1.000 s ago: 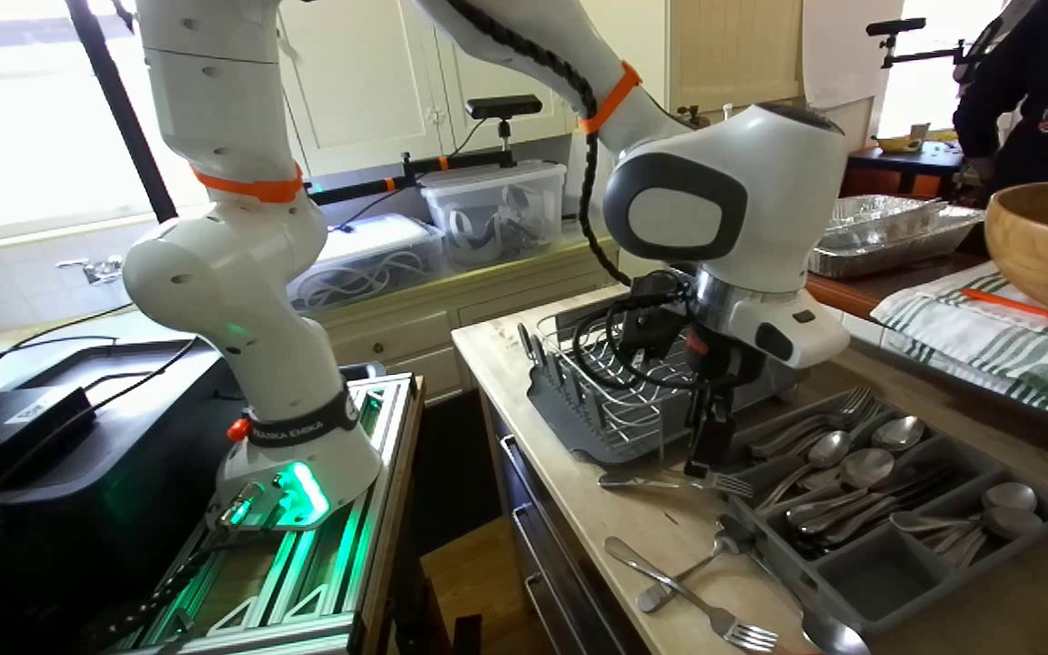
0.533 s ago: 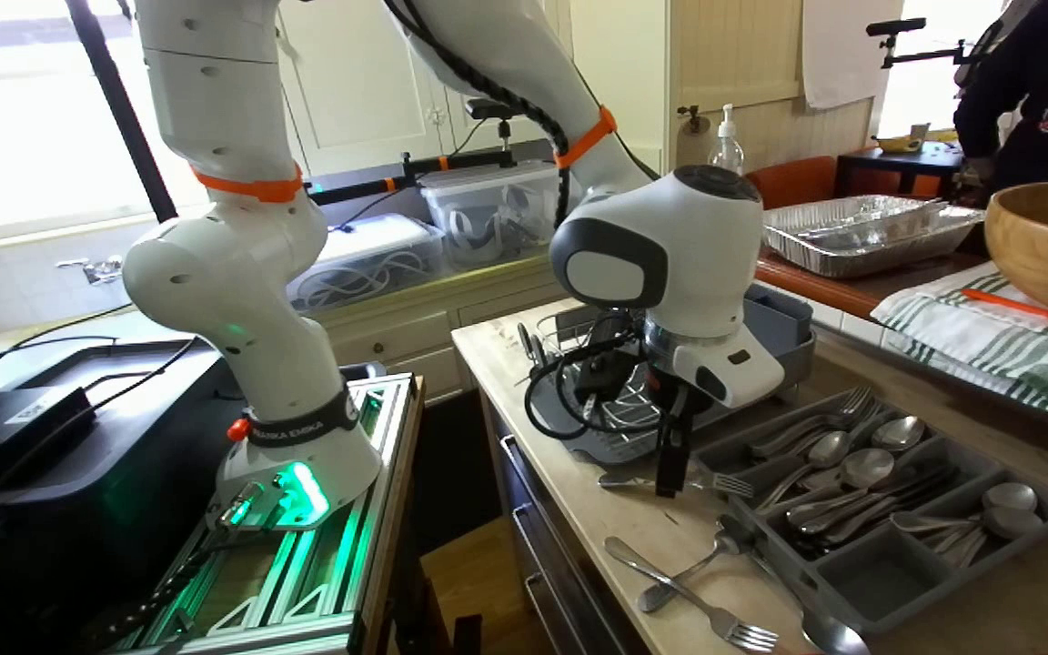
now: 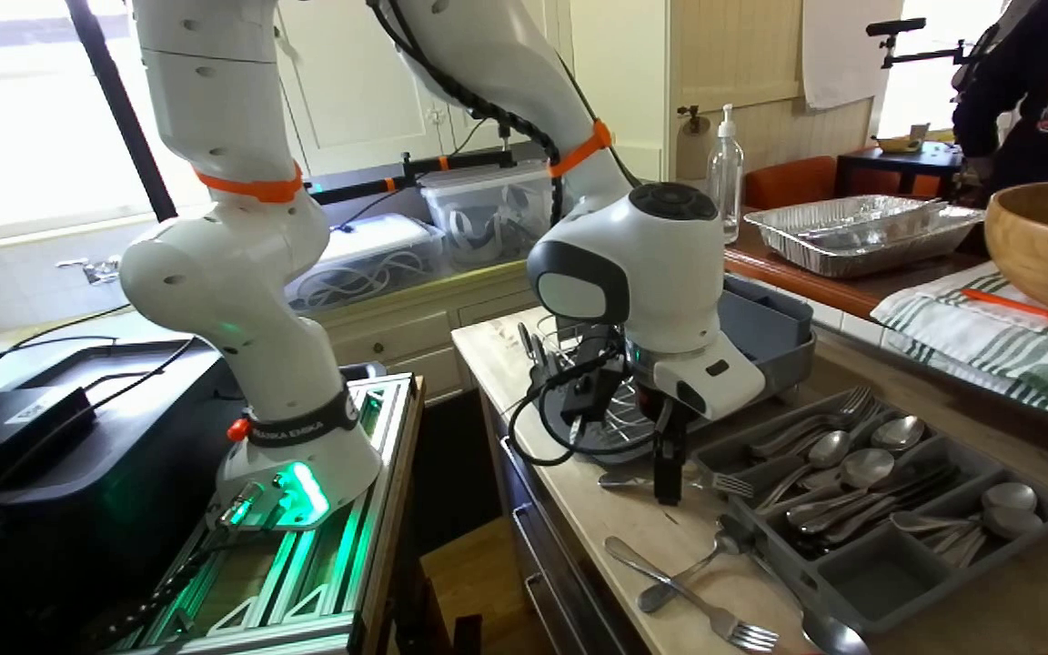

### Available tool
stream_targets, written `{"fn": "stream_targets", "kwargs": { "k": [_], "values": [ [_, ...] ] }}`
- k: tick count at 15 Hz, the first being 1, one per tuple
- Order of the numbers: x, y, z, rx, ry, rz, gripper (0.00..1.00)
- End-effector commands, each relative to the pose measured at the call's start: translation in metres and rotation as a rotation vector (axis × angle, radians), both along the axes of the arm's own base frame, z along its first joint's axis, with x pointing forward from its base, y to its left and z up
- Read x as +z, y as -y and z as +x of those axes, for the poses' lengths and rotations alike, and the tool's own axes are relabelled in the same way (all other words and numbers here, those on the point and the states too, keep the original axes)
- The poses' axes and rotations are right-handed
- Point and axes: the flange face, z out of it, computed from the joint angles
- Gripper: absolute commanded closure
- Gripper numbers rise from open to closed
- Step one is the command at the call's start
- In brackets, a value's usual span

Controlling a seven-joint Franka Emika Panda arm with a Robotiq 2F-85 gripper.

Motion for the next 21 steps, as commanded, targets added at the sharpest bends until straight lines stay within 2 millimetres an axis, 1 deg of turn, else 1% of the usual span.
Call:
{"fn": "stream_targets", "kwargs": {
  "k": [1,6,14,21],
  "values": [
    [-0.01,0.003,-0.007,-0.011,0.033,0.003,0.0],
    [-0.024,0.012,-0.009,-0.037,0.052,0.023,0.0],
    [-0.039,0.029,-0.011,-0.059,0.075,0.042,0.0],
    [-0.044,0.034,-0.002,-0.048,0.106,0.075,0.0]
  ]
}}
